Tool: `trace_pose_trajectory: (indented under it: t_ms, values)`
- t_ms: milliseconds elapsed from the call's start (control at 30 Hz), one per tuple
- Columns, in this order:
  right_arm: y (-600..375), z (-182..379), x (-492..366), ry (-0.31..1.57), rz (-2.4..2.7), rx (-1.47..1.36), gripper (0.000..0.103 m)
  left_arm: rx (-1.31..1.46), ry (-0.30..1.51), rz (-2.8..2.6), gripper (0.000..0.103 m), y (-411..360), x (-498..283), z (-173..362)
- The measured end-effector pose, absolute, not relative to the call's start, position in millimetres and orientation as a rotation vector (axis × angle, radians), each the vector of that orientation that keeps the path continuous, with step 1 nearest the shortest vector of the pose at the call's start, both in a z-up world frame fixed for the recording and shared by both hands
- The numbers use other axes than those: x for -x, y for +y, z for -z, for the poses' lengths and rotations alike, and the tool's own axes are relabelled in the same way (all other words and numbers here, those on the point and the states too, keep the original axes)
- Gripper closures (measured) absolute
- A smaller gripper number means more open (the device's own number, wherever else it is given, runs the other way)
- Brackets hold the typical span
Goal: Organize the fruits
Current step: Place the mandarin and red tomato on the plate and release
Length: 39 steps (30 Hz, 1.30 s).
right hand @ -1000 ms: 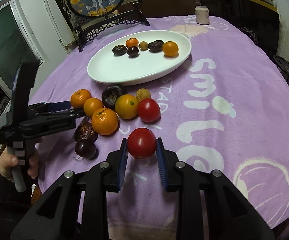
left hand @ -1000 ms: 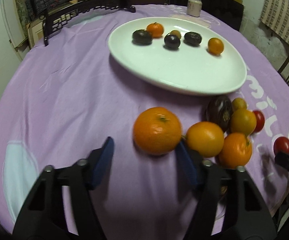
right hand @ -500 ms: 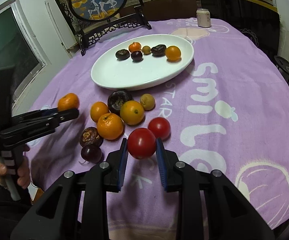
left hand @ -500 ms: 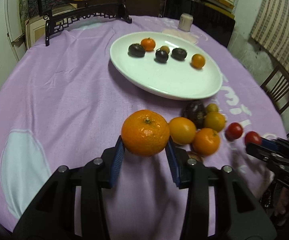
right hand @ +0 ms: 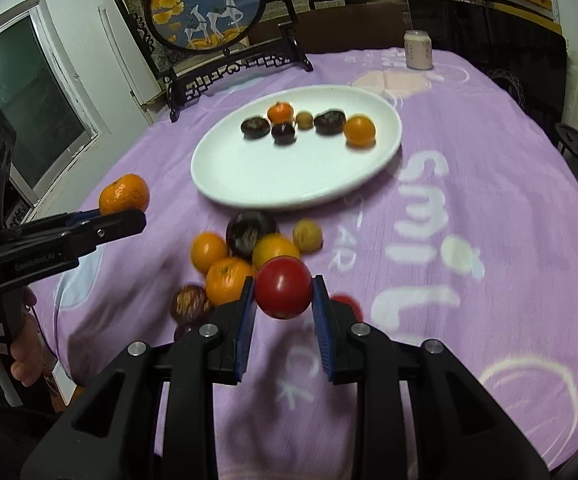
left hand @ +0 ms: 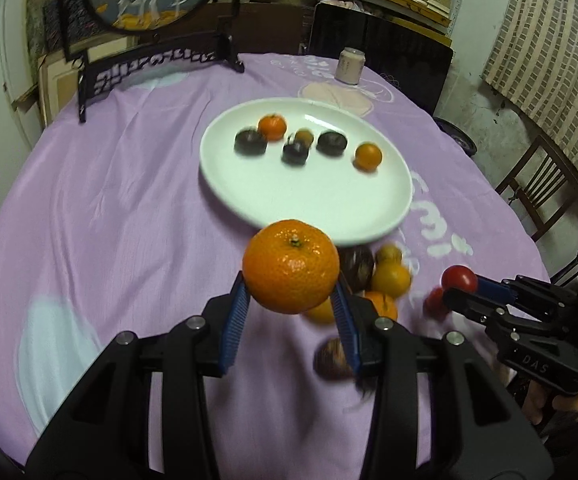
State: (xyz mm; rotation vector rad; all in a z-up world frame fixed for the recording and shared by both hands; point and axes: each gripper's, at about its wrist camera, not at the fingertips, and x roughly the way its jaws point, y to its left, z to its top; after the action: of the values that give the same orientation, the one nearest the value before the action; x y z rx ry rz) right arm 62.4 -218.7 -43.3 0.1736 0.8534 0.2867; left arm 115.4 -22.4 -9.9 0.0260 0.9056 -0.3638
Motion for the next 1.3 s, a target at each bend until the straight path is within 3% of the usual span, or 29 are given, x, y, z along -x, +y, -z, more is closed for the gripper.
trace_pose_trajectory:
  t_ms: [200, 333, 667, 700, 733, 767, 800, 933, 1000, 1100, 1300]
  values:
    - [-211.0, 17.4, -144.0, 0.838, -0.340, -0.110, 0.075, -0.053, 0.955, 0.335, 0.061, -42.4, -205.4, 4.1]
    - [-195.8, 32.0, -205.4, 0.909, -0.326, -0.032, 0.075, -0.067, 1.032, 0.301, 0.061, -55.9, -257.0, 24.6]
    - [-187.3, 69.4, -253.3, 0.997, -0.335, 0.007, 0.074, -0.048, 1.105, 0.293, 0.060, -65.0, -295.6, 49.7]
    - [-185.1, 68.9, -253.2, 0.995, -0.332, 0.026, 0.069, -0.044, 1.106, 0.293, 0.058, -64.9, -298.1, 49.3]
    - [-183.5, 67.0, -251.9, 0.987, -0.320, 0.044, 0.055, -0.036, 1.102, 0.294, 0.055, -63.6, -298.6, 47.2]
    - [-183.2, 61.9, -247.4, 0.955, -0.292, 0.066, 0.050, -0.030, 1.092, 0.294, 0.040, -62.3, -298.2, 44.4]
    - [-183.3, 56.5, -243.6, 0.931, -0.281, 0.079, 0.048, -0.024, 1.074, 0.290, 0.030, -60.0, -296.6, 39.3]
    - [-191.5, 30.6, -206.2, 0.893, -0.286, 0.083, 0.043, -0.010, 0.974, 0.308, 0.025, -48.3, -260.4, 5.4]
    - [-197.7, 19.1, -172.5, 0.859, -0.278, 0.067, 0.033, -0.003, 0.927, 0.310, 0.008, -41.6, -232.1, -7.9]
    - [-203.7, 13.7, -120.7, 0.807, -0.268, 0.012, 0.009, -0.029, 0.844, 0.274, 0.004, -34.6, -179.5, -18.3]
    - [-214.8, 12.9, -72.0, 0.771, -0.224, -0.087, 0.008, -0.023, 0.834, 0.286, 0.002, -26.1, -114.0, -5.2]
